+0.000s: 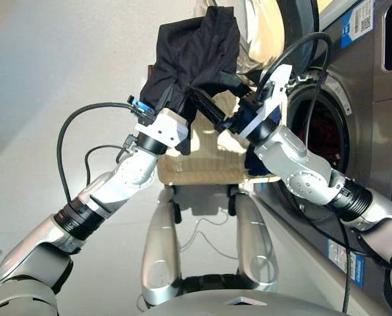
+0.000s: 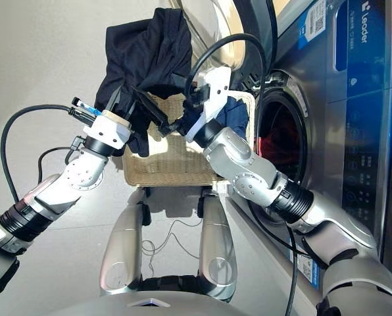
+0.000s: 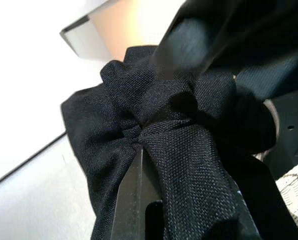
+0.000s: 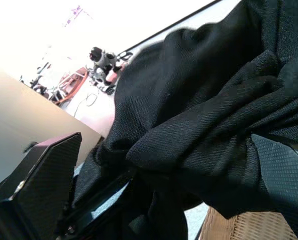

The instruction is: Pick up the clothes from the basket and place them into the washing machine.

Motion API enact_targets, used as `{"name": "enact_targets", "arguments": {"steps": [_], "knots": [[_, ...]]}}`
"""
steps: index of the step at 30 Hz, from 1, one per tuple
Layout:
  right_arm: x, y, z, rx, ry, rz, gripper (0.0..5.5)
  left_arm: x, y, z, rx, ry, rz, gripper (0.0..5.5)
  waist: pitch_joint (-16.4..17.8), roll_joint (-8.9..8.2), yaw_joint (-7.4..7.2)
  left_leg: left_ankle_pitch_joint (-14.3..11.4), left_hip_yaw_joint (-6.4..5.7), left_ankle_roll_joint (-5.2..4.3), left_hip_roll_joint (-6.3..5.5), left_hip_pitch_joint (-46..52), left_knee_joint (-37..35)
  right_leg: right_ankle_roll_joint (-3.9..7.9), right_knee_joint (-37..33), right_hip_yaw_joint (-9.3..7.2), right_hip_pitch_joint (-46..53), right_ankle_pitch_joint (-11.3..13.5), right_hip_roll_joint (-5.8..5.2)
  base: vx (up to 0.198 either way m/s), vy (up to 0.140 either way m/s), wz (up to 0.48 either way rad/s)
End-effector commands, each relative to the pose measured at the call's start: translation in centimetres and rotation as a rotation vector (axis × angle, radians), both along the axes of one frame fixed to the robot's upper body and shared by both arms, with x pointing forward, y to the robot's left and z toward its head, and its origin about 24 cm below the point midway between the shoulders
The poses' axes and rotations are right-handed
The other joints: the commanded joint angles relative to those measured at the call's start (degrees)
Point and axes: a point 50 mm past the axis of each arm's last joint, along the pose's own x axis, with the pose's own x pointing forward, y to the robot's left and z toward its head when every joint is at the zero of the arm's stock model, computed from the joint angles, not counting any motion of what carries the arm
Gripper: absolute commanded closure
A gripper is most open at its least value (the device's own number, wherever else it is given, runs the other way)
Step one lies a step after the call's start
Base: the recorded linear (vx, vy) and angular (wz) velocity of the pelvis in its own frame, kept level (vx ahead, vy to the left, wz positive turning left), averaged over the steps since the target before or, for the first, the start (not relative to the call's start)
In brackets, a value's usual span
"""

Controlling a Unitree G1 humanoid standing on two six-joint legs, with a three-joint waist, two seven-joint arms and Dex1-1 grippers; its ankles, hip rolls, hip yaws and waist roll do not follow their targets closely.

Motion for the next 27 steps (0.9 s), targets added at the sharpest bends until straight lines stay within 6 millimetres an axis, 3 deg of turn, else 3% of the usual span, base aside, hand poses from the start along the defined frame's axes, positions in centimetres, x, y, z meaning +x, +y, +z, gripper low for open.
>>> {"name": "enact_targets", "arguments": {"steps": [1, 16, 27], "knots": [[-1.6, 1.5, 4.0, 0.063, -0.15, 0.11, 0.0, -3.7, -3.0, 4.1, -0.037, -0.25, -0.252, 5.5, -0.8, 0.74, -0.19, -3.8, 0.61, -1.85, -1.96, 1.5, 3.3, 3.0, -11.6, -0.09, 3.0, 9.0, -0.91, 0.0, 0.0, 0.0], [-0.8, 2.8, 5.5, 0.149, -0.168, 0.073, 0.0, -4.8, -4.6, 5.7, 0.034, -0.387, -0.313, 5.5, -0.8, 1.59, 0.36, -4.2, 0.18, -1.45, -2.06, -1.1, 5.7, 2.65, -10.8, 0.77, 1.3, 8.8, -1.18, 0.0, 0.0, 0.0], [-0.6, 3.9, 7.1, 0.156, -0.238, 0.028, 0.0, -5.1, -5.2, 5.7, 0.031, -0.387, -0.346, 5.5, -0.8, 1.77, 0.64, -4.0, 0.28, -1.38, -2.04, -2.0, 6.4, 2.49, -10.7, 1.09, 0.7, 9.0, -1.24, 0.0, 0.0, 0.0]]}}
